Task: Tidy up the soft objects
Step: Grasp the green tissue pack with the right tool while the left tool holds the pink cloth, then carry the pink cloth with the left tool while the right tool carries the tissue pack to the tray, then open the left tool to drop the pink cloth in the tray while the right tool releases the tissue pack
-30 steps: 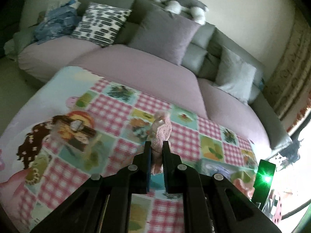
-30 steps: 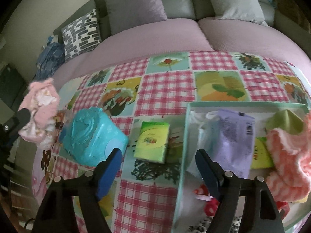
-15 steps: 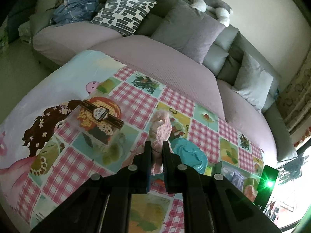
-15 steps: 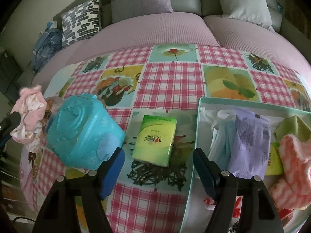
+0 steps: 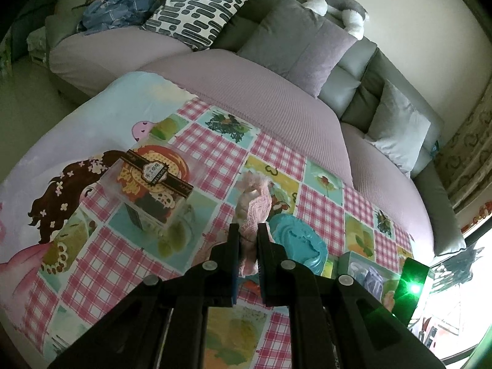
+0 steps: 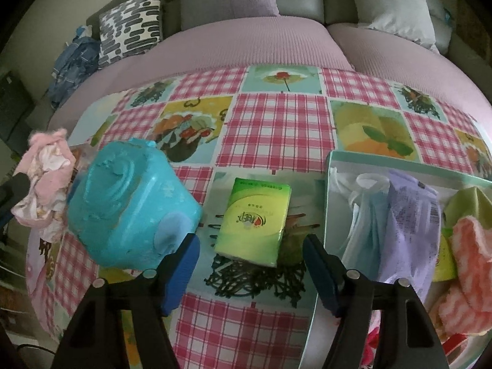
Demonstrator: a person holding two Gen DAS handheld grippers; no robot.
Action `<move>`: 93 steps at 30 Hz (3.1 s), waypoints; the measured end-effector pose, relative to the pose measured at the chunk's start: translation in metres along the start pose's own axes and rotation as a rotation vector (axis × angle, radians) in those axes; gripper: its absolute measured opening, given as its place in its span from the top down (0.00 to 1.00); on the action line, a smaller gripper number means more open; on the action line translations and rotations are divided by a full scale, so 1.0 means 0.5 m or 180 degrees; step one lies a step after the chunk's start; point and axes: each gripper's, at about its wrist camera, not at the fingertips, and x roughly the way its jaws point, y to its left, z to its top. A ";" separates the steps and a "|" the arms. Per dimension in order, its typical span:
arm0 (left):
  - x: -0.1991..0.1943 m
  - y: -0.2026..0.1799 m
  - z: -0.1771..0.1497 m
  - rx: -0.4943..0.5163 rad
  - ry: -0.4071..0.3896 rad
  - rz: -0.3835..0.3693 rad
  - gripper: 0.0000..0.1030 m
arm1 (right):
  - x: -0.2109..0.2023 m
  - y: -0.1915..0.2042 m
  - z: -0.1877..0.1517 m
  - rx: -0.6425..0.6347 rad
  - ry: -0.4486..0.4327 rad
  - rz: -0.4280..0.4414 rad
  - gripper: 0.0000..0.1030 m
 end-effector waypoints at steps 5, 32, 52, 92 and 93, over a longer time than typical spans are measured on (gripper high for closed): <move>0.006 0.002 -0.002 -0.0006 0.0037 -0.0009 0.90 | 0.011 0.007 0.000 -0.0060 0.0014 -0.0067 0.35; 0.012 0.002 -0.005 0.0029 0.0071 0.0022 0.90 | 0.027 0.010 0.001 -0.0068 0.0056 -0.0104 0.48; -0.057 -0.120 -0.030 0.0534 -0.0091 -0.0350 0.90 | -0.173 -0.067 -0.045 0.0180 -0.0467 -0.0125 0.50; 0.067 -0.285 -0.240 0.1166 0.1053 -0.1054 0.50 | -0.250 -0.262 -0.178 0.0895 -0.0373 -0.0446 0.40; 0.055 -0.278 -0.240 0.1201 0.0963 -0.0950 0.46 | -0.252 -0.261 -0.183 0.0890 -0.0366 -0.0448 0.40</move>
